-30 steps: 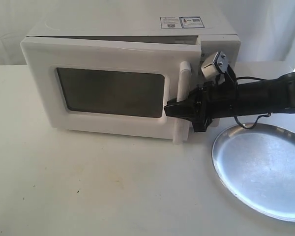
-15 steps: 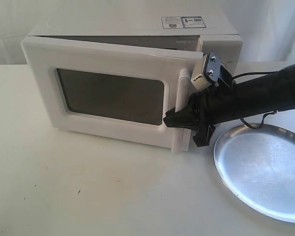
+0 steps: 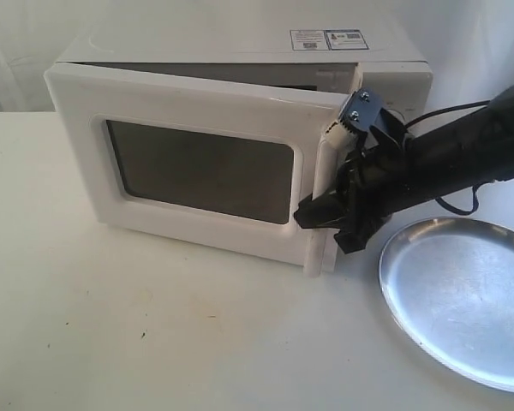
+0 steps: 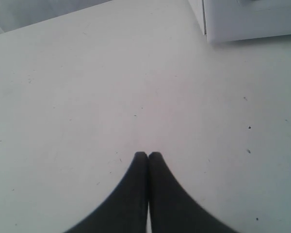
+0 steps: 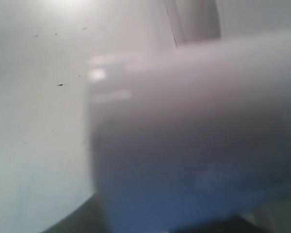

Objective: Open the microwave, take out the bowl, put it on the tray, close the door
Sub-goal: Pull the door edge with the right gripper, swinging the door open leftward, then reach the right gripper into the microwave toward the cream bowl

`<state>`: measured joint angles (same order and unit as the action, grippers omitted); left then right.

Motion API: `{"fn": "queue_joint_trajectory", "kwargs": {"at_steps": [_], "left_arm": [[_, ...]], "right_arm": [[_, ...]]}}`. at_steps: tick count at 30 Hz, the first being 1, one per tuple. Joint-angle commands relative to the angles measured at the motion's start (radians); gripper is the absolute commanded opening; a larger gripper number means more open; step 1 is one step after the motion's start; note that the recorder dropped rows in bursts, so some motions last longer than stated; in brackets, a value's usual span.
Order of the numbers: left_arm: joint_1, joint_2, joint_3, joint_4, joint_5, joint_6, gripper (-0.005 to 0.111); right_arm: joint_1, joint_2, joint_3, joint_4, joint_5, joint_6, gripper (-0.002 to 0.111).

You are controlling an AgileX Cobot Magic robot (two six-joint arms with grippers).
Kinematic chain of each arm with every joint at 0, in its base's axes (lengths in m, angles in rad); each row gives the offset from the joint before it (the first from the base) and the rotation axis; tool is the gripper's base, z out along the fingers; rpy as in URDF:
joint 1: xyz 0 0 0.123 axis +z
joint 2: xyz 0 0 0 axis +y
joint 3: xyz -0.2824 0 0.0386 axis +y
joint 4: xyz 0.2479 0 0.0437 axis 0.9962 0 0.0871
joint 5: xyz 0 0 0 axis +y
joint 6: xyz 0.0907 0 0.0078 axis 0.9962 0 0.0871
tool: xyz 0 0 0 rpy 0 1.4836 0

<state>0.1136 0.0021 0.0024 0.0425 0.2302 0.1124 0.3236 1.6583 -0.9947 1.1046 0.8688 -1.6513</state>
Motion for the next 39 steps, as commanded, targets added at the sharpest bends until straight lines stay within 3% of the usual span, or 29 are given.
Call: {"fn": "queue_joint_trajectory", "kwargs": {"at_steps": [1,7,12,18,22,26,29,32,35,39], "left_arm": [[-0.006,-0.002,-0.002,-0.008,0.001,-0.003,0.000],[-0.006,-0.002,-0.002,-0.008,0.001,-0.003,0.000],[-0.006,-0.002,-0.002,-0.008,0.001,-0.003,0.000],[-0.006,-0.002,-0.002,-0.008,0.001,-0.003,0.000],[-0.006,-0.002,-0.002,-0.008,0.001,-0.003,0.000],[-0.006,-0.002,-0.002,-0.008,0.001,-0.003,0.000],[-0.006,-0.002,-0.002,-0.008,0.001,-0.003,0.000],[-0.006,-0.002,-0.002,-0.008,0.001,-0.003,0.000],[-0.006,-0.002,-0.002,-0.008,0.001,-0.003,0.000],[-0.006,-0.002,-0.002,-0.008,0.001,-0.003,0.000]], "right_arm": [[-0.036,-0.068,-0.004,-0.070,0.178,0.346,0.000],[-0.036,-0.068,-0.004,-0.305,0.092,0.544,0.000],[-0.036,-0.068,-0.003,-0.317,0.138,0.566,0.000],[-0.036,-0.070,0.009,-0.397,0.233,0.750,0.000],[-0.036,-0.080,0.009,-0.510,0.096,0.891,0.000],[-0.034,-0.086,0.009,-0.555,-0.226,0.934,0.000],[-0.034,-0.081,0.009,-0.476,-0.376,0.898,0.000],[-0.034,-0.081,0.009,-0.266,-0.372,0.733,0.000],[-0.033,-0.081,0.009,-0.043,-0.263,0.541,0.000],[-0.012,-0.081,0.009,0.174,0.033,0.324,0.000]]}}
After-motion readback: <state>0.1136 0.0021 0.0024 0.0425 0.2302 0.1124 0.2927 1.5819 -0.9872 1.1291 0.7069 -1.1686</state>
